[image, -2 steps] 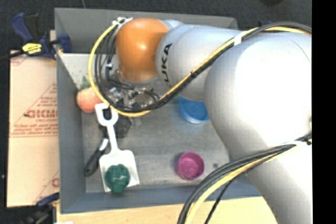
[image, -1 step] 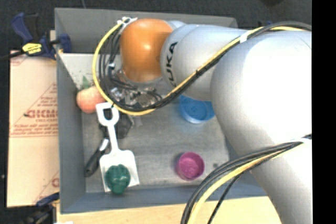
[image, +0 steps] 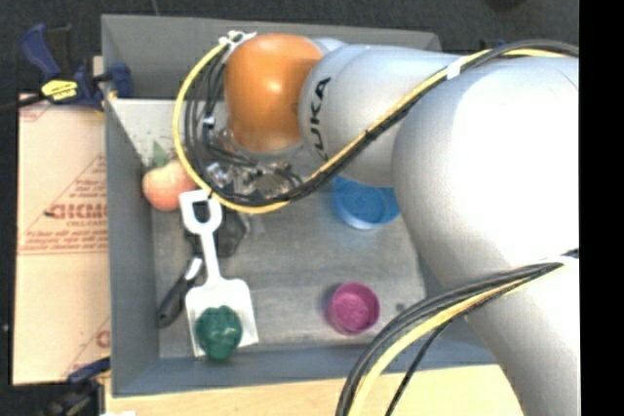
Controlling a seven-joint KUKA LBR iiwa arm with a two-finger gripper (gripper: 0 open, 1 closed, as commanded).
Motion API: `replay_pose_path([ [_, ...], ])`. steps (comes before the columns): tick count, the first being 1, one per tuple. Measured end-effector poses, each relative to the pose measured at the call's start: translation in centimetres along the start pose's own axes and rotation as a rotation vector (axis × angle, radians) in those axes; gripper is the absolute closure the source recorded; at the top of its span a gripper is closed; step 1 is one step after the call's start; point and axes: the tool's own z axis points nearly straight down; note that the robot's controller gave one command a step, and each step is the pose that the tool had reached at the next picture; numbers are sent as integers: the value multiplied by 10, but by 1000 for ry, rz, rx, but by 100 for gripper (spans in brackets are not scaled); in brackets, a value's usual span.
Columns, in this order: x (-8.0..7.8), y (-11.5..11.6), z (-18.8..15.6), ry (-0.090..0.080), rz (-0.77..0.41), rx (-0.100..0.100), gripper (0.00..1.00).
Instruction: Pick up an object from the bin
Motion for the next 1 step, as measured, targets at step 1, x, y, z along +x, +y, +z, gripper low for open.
replay_pose_path([
  [1,1,0,-6,1,-2,6,100],
])
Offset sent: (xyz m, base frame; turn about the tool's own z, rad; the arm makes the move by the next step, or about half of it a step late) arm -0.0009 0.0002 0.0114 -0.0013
